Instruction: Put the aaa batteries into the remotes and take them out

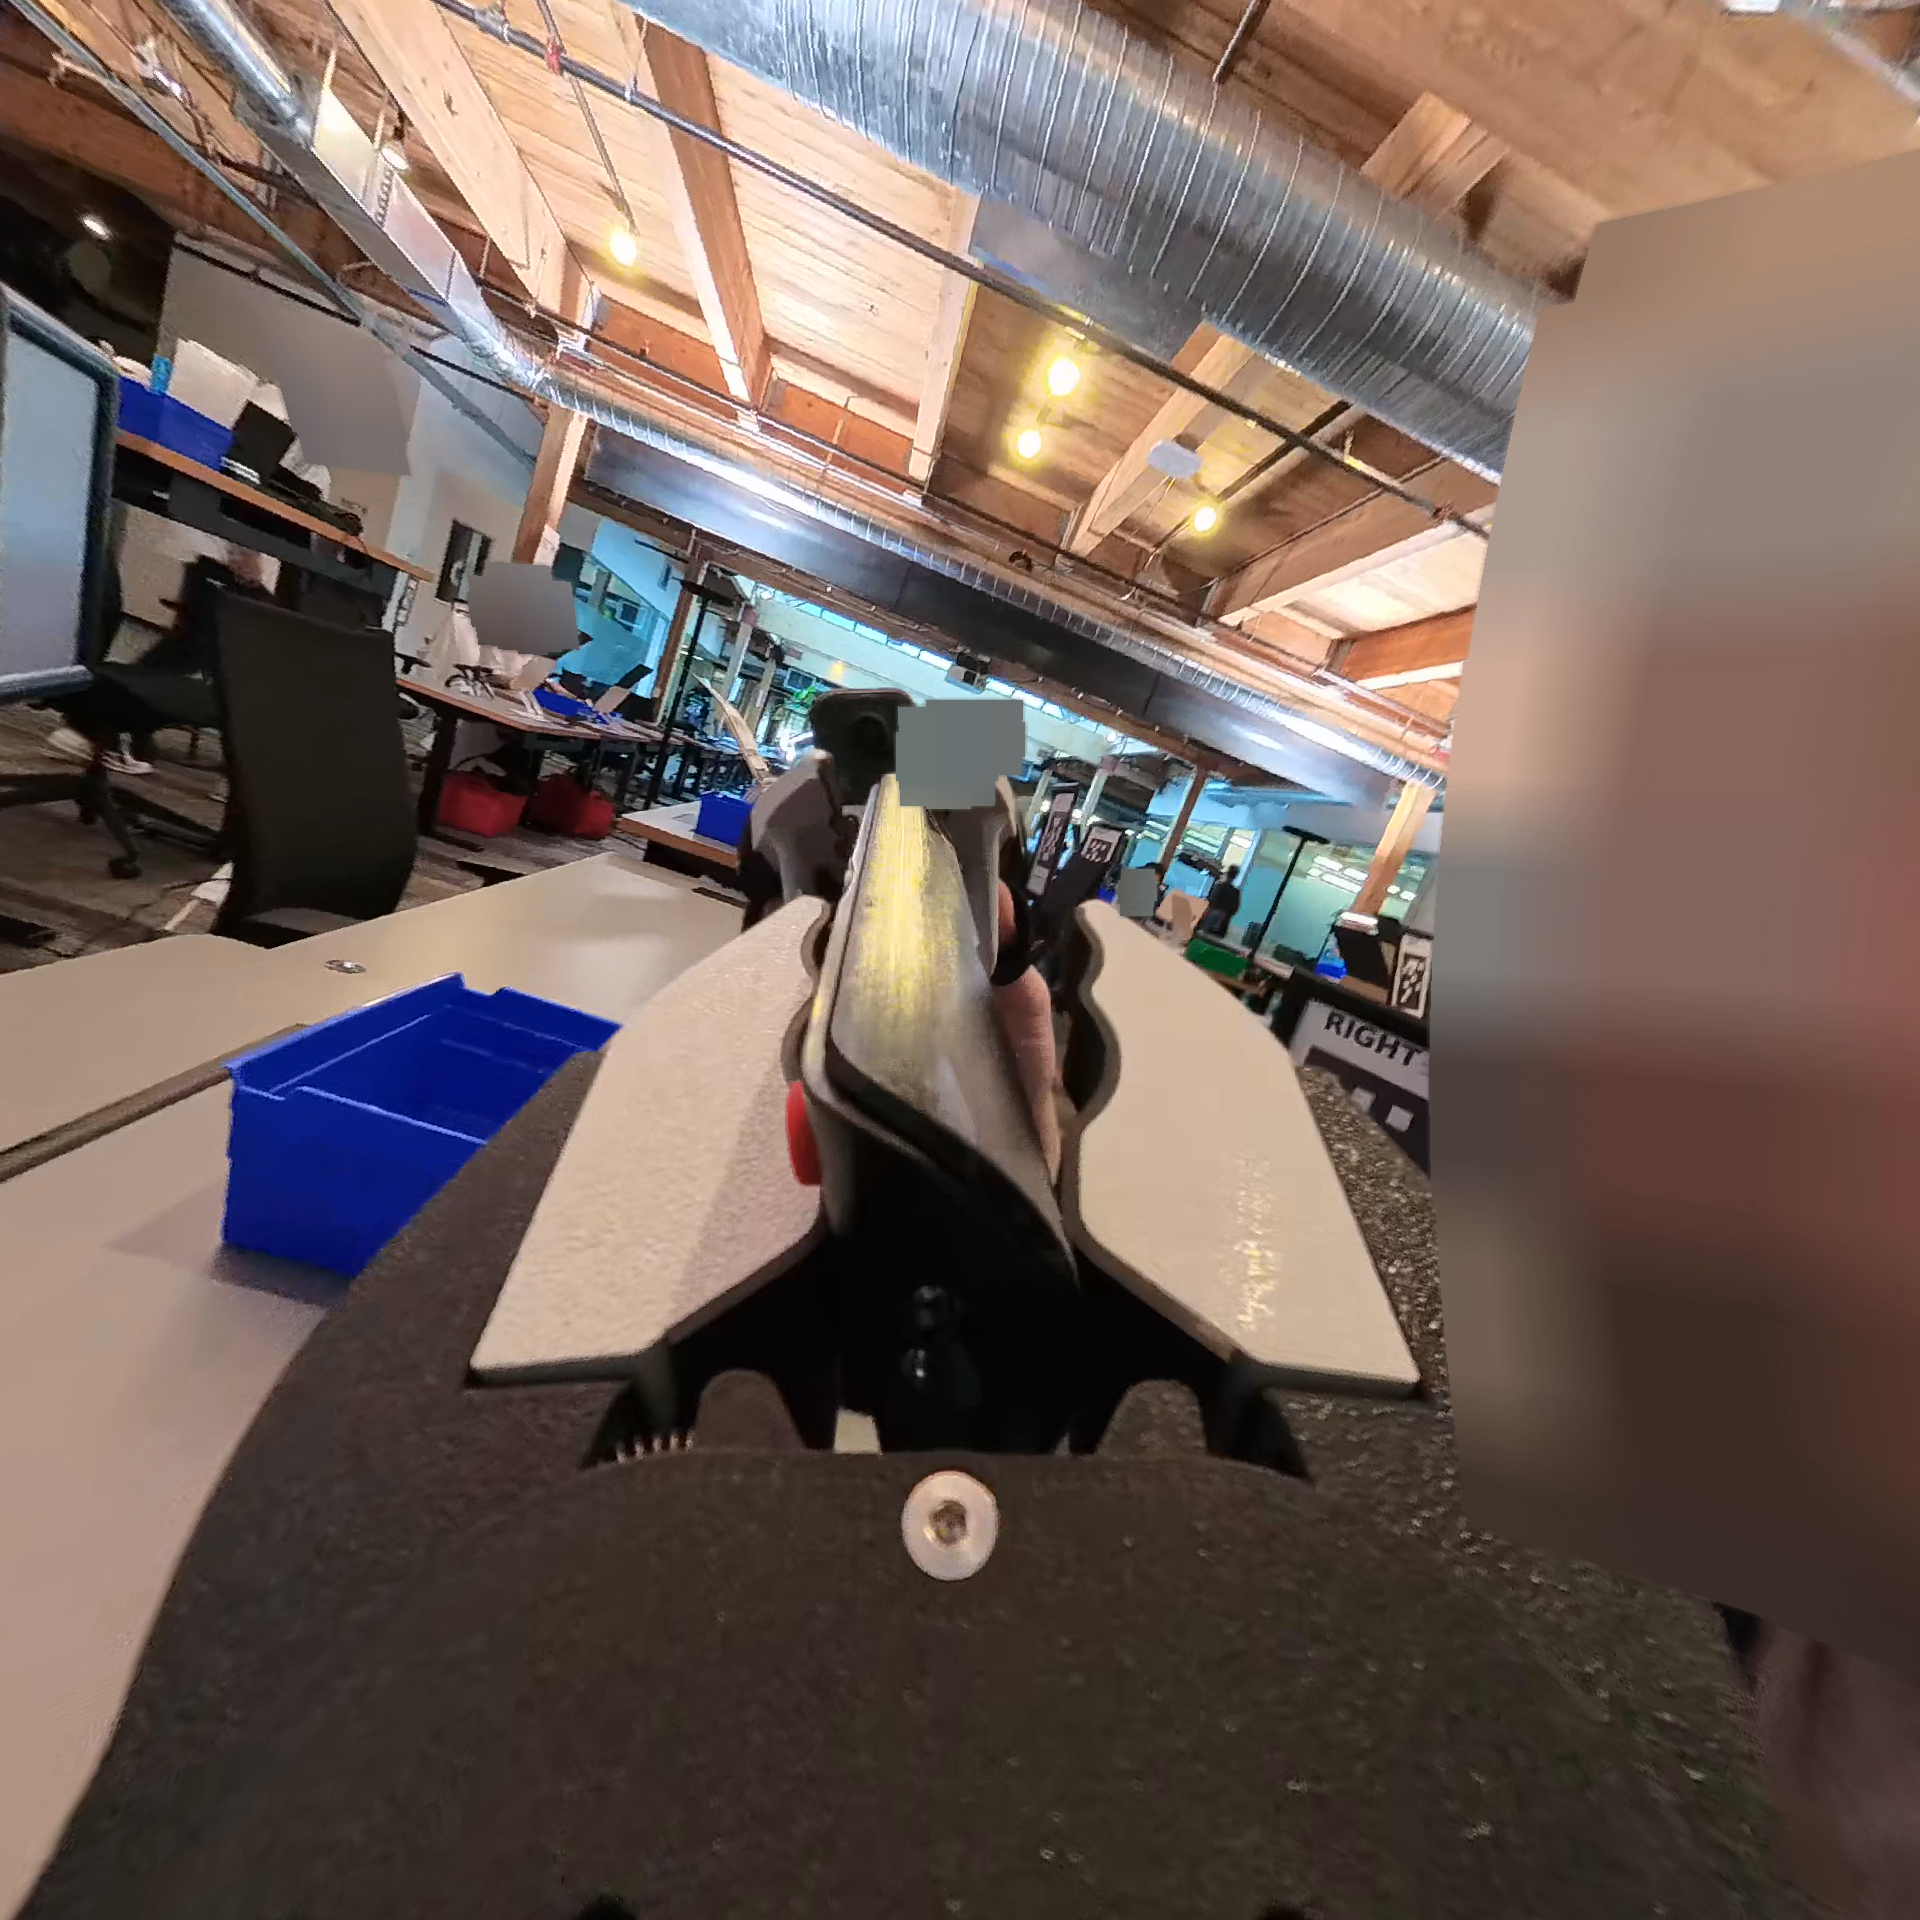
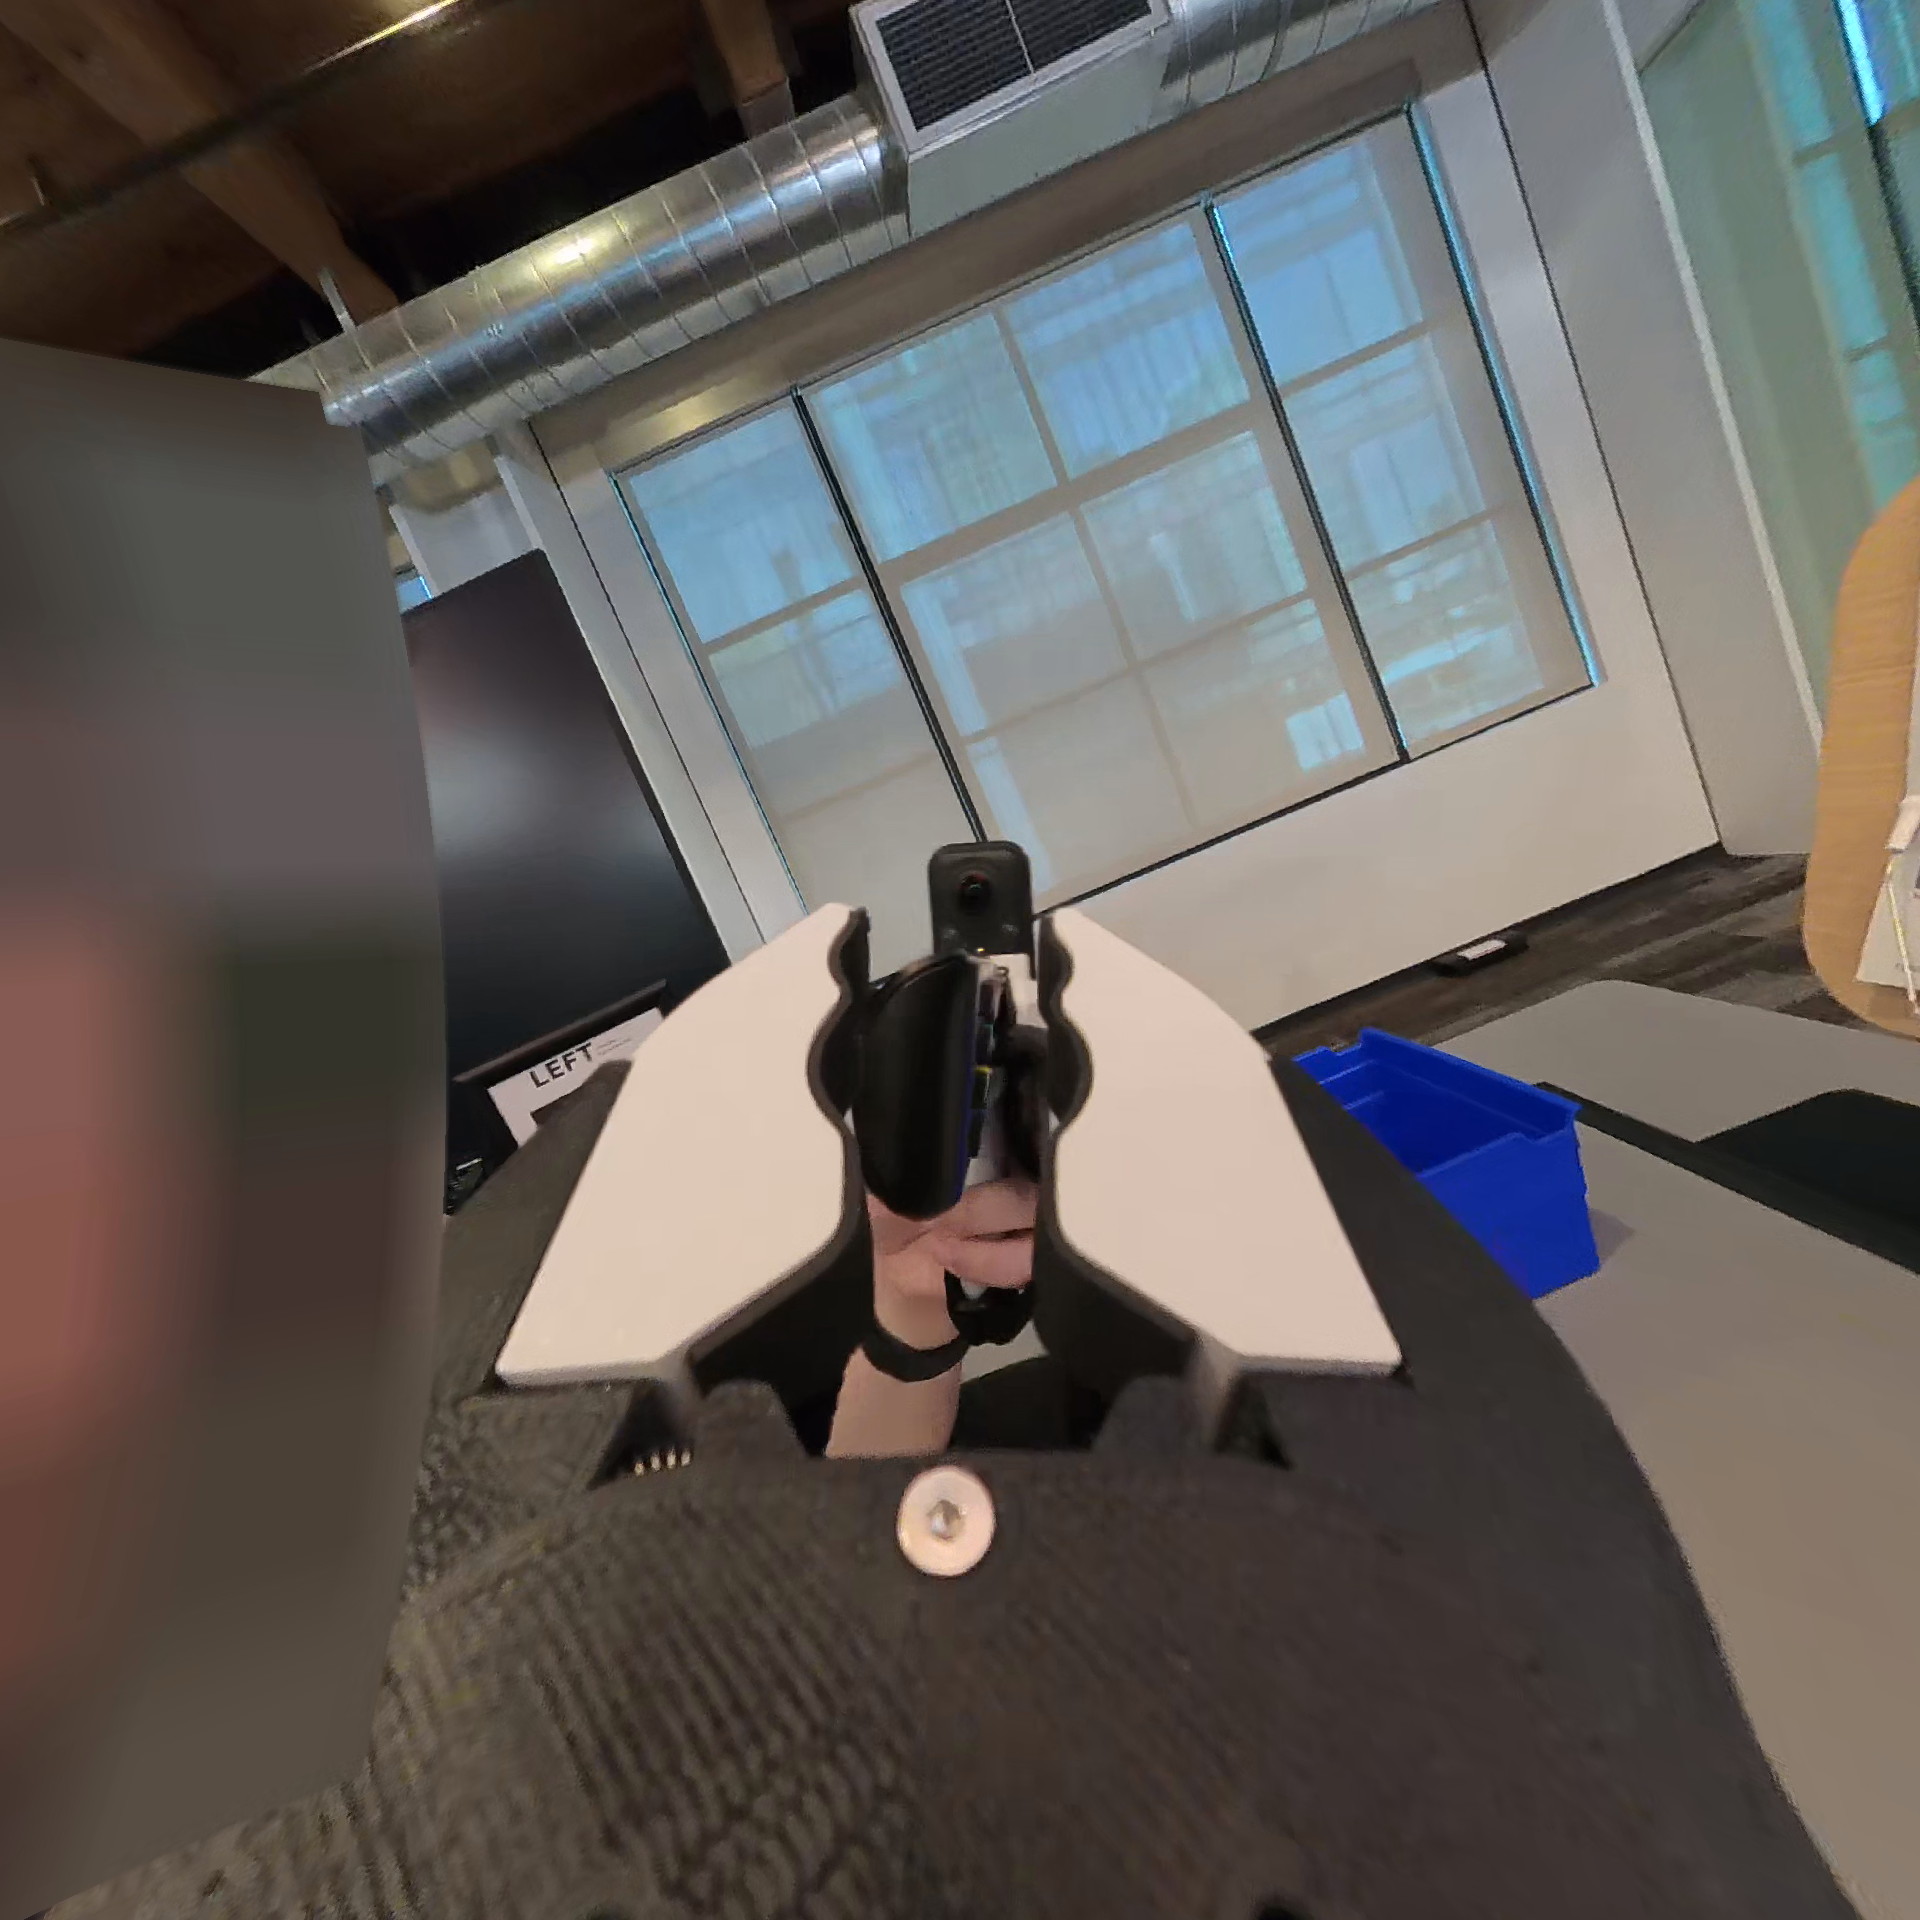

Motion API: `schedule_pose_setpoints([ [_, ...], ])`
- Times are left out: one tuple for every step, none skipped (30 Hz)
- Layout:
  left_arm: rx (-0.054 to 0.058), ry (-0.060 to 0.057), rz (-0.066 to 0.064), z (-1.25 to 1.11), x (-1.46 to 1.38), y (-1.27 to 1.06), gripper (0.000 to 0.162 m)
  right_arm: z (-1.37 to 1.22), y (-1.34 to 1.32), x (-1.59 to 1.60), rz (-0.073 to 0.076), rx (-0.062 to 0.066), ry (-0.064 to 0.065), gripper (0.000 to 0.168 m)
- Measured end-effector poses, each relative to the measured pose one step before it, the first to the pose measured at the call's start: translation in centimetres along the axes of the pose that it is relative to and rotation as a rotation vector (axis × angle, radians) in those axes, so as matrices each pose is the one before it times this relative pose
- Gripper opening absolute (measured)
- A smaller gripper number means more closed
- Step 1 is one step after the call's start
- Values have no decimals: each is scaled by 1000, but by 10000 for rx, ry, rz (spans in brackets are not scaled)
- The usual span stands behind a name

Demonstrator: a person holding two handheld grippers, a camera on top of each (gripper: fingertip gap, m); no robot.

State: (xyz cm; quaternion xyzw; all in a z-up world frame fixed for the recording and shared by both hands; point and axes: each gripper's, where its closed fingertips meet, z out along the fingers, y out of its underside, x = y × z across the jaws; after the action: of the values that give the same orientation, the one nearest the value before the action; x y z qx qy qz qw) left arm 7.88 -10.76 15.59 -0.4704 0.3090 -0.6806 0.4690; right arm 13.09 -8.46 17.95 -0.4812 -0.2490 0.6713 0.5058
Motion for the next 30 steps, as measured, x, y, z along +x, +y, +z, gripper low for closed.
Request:
schedule_pose_setpoints([
  [79,44,-189,-73,-146,-76,42,23,131,89,120,-84,-13,32],
  [75,-21,-141,-100,-199,-105,42,29,181,234,61,-122,121,34],
  [115,-21,-58,-132,-150,-189,42,20,197,291,5,-137,169,38],
  [61,-28,-48,-116,-125,-161,42,71,229,192,-17,-152,120,40],
  [51,-57,-32,-121,-115,-158,42,127,351,112,17,-217,72,42],
  [63,-73,62,-110,-87,-167,42,176,438,89,60,-273,42,46],
  [-29,-71,152,-52,-62,-57,42,186,340,-31,32,-207,-28,49],
  [-156,-94,215,3,-28,116,42,166,110,-117,-9,-25,-73,48],
  [-130,-143,242,43,-17,114,42,106,137,-61,-23,-19,-24,45],
  [-109,-11,387,73,239,91,43,-3,185,53,-132,-123,36,25],
  [-353,-194,506,111,54,332,43,-101,-33,-3,-212,-51,16,21],
  [-533,-264,711,112,-32,526,44,-138,-132,-196,-87,1,-97,21],
  [-457,-191,662,87,45,449,44,-104,-87,-287,42,-48,-142,21],
  [-340,-107,469,53,104,311,46,-75,-45,-240,-14,-54,-76,22],
  [-225,-42,401,25,138,193,46,-43,-25,-211,-92,-37,-33,21],
  [-148,-47,351,-6,72,142,47,-11,2,-192,-63,-42,-24,22],
  [-208,-35,202,3,7,247,46,-16,-7,-132,-50,-33,2,22],
  [-287,-34,126,6,-50,346,46,-18,2,-65,-67,-26,22,22],
  [-180,-60,208,15,-99,235,46,-21,8,-34,-55,-28,18,22],
  [-93,-113,134,-1,-153,144,47,-13,3,23,-26,-6,21,22],
  [-62,-82,15,18,-129,74,47,-13,-34,64,3,25,24,22],
  [-68,-36,92,32,-49,101,48,-17,-18,92,27,28,12,22],
  [-121,-77,237,6,-94,183,48,-14,-2,96,37,18,3,22],
  [-194,-179,288,-11,-196,236,49,-5,-22,76,23,28,7,22],
  [-229,-215,249,-1,-216,273,50,13,-29,65,-4,46,12,21],
  [-156,-128,164,-9,-101,180,50,17,-18,3,-13,37,-6,21],
  [-42,-50,110,-23,-41,42,50,22,-3,-19,-15,0,-20,21],
  [32,-24,70,-40,-35,-56,50,39,4,-25,-32,-4,0,21],
  [60,-16,-3,-50,-56,-51,50,39,15,-11,-34,7,19,21],
  [42,17,-63,-36,-48,-28,51,43,5,19,-27,9,31,21],
])
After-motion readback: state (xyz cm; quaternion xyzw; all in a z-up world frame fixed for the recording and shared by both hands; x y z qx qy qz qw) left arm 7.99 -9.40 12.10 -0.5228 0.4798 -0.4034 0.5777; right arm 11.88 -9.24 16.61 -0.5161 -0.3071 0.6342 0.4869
